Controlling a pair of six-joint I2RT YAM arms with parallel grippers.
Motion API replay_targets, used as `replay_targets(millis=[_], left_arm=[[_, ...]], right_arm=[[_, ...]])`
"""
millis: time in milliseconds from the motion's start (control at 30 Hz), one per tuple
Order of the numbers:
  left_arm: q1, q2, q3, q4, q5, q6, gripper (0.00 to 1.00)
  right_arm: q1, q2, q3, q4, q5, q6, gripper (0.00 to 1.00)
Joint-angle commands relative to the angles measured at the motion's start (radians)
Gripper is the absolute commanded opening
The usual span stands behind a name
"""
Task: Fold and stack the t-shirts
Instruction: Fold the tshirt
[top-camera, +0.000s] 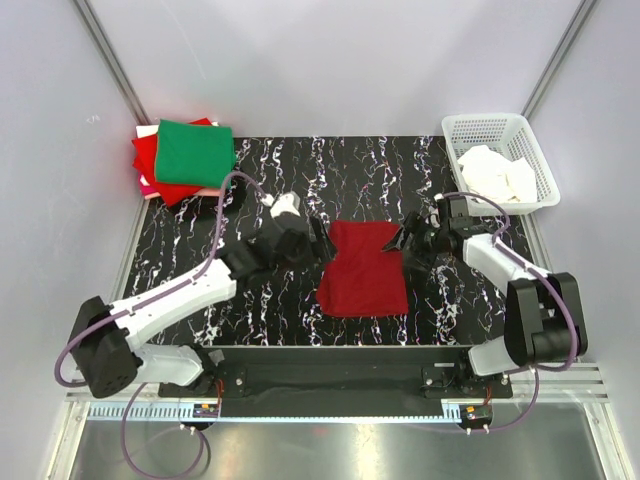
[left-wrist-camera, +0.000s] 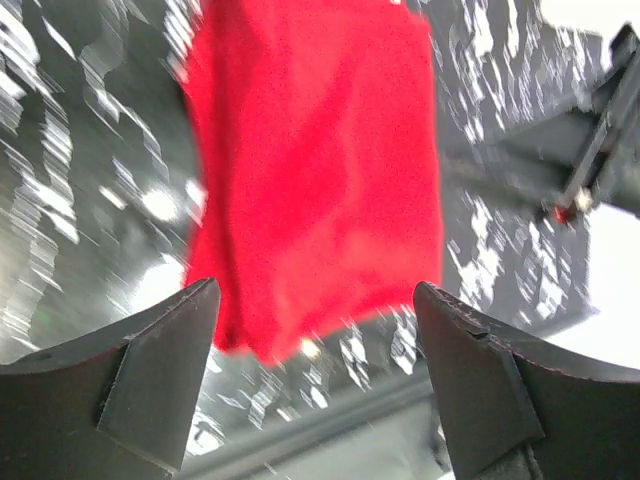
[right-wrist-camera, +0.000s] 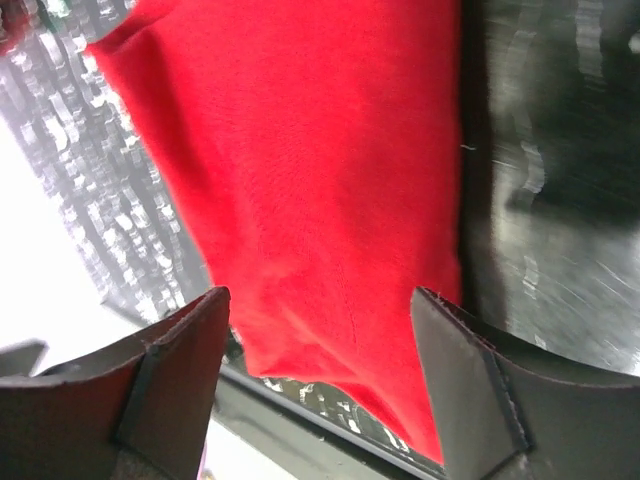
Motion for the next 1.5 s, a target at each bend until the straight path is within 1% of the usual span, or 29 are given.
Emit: replay_targets(millis=[0,33,133,200,233,267,333,367,400,433,567,600,733,833,1000,1033,1100,1133,1200,1267,1400,1467], left_arm=[[0.074,0.021,-0.003,0.063,0.007,0.218,0.84],[0.115,0.04,0.0,0.104,0.027,0.257,0.84],[0.163,0.139,0.018,0.164,0.075,0.31,0.84],[0.183,0.22,0.017,0.207,0.128,0.322,0.83],[0.2,0.272,0.017,0.251,0.147,0.333,0.83],[0.206,0.297,0.015,0.275,0.168,0.336,0.82],[0.217,0.359,0.015,0.331,0.207,0.351,0.83],[0.22,0.378,0.015,0.347,0.213,0.354,0.83],[0.223,0.393,0.013,0.365,0.246,0.358,0.83],[0.226,0.419,0.009,0.403,0.257,0.358,0.83],[0.231,0.473,0.009,0.451,0.287,0.345,0.83],[0.231,0.481,0.004,0.459,0.299,0.339,0.83],[0.232,0.489,-0.043,0.557,0.339,0.318,0.83],[0.232,0.505,-0.037,0.543,0.324,0.327,0.84],[0.242,0.536,-0.007,0.551,0.35,0.338,0.83],[0.243,0.522,-0.006,0.545,0.348,0.335,0.77],[0.245,0.471,-0.035,0.565,0.322,0.315,0.77],[0.245,0.411,-0.058,0.563,0.304,0.309,0.77],[0.245,0.365,-0.059,0.536,0.267,0.305,0.79],[0.245,0.363,-0.018,0.511,0.271,0.336,0.8],[0.243,0.491,0.113,0.45,0.342,0.371,0.79],[0.243,0.577,0.171,0.415,0.33,0.374,0.78]], right_arm=[[0.005,0.039,0.011,0.163,-0.167,0.007,0.77],[0.004,0.046,0.015,0.169,-0.18,0.004,0.72],[0.004,0.086,0.023,0.168,-0.178,-0.008,0.62],[0.005,0.141,0.034,0.108,-0.14,-0.033,0.46],[0.005,0.16,0.037,0.088,-0.129,-0.044,0.41],[0.005,0.178,0.035,0.07,-0.096,-0.065,0.27],[0.008,0.22,0.02,0.027,-0.042,-0.079,0.17],[0.01,0.247,0.003,0.018,-0.022,-0.082,0.03],[0.013,0.26,-0.005,0.013,-0.01,-0.088,0.0],[0.011,0.267,-0.014,0.024,-0.032,-0.096,0.0],[0.014,0.221,-0.012,0.014,-0.005,-0.1,0.01],[0.016,0.215,-0.008,0.019,-0.011,-0.104,0.05],[0.025,0.244,-0.012,0.047,-0.038,-0.099,0.09],[0.027,0.241,-0.029,0.07,-0.037,-0.094,0.11],[0.028,0.238,-0.041,0.093,-0.042,-0.094,0.11],[0.028,0.238,-0.043,0.094,-0.04,-0.093,0.11],[0.028,0.232,-0.049,0.102,-0.04,-0.093,0.11],[0.03,0.231,-0.052,0.108,-0.04,-0.093,0.11],[0.028,0.229,-0.058,0.117,-0.04,-0.088,0.11],[0.028,0.232,-0.057,0.119,-0.042,-0.088,0.11],[0.03,0.229,-0.061,0.12,-0.042,-0.087,0.11],[0.028,0.228,-0.063,0.122,-0.042,-0.087,0.11]])
